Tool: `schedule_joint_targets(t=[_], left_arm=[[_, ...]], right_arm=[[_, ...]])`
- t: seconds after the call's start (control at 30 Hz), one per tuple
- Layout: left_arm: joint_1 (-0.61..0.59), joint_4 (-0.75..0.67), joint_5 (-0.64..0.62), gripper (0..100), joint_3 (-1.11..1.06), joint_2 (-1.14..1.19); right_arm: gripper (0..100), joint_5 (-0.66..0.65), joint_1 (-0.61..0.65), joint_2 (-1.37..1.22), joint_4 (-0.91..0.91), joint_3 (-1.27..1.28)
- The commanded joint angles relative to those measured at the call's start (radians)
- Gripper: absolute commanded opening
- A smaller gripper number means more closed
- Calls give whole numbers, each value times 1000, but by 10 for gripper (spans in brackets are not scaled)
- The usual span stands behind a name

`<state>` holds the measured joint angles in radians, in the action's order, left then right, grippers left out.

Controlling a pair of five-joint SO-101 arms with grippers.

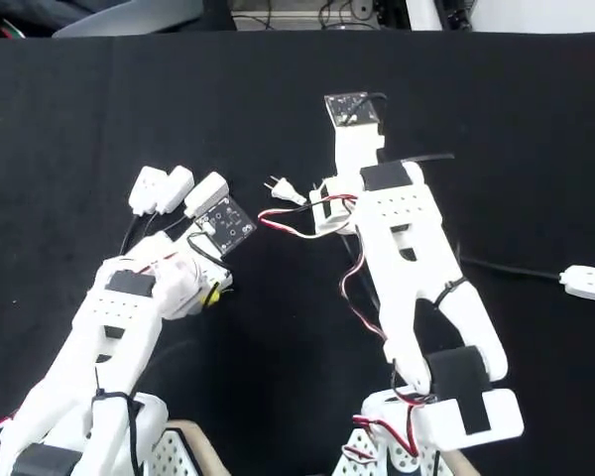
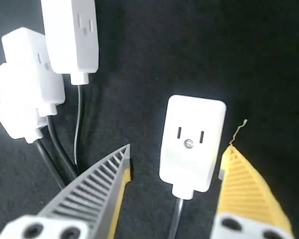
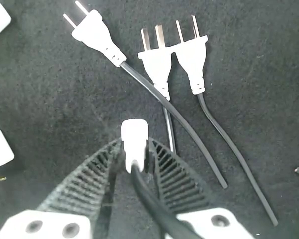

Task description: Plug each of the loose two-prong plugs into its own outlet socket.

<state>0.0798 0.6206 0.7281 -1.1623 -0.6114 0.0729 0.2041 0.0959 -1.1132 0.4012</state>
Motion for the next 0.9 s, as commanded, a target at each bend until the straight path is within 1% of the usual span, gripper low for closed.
schedule_joint_targets(t=[0.0, 0.07, 0.17, 0.33, 0.43, 0.53, 0.63, 0.77, 0.87], left_arm=[[-7, 14, 0, 281, 42, -2], [-13, 17, -9, 280, 70, -11], [-16, 23, -64, 280, 79, -77], [4, 163, -83, 280, 134, -222], [4, 137, -81, 284, 136, -239], [7, 115, -72, 284, 134, -183], [-7, 81, -18, 283, 134, -75], [-58, -43, -15, 282, 139, 98], [-82, -101, -14, 282, 145, 192]], right_arm=[[11, -6, -11, 5, 8, -39], [11, -6, -11, 5, 8, -39], [11, -6, -11, 5, 8, -39], [11, -6, -11, 5, 8, -39], [11, -6, -11, 5, 8, -39], [11, -6, -11, 5, 8, -39], [11, -6, -11, 5, 8, -38], [11, -6, -9, 5, 8, -36], [11, -6, -9, 5, 8, -36]])
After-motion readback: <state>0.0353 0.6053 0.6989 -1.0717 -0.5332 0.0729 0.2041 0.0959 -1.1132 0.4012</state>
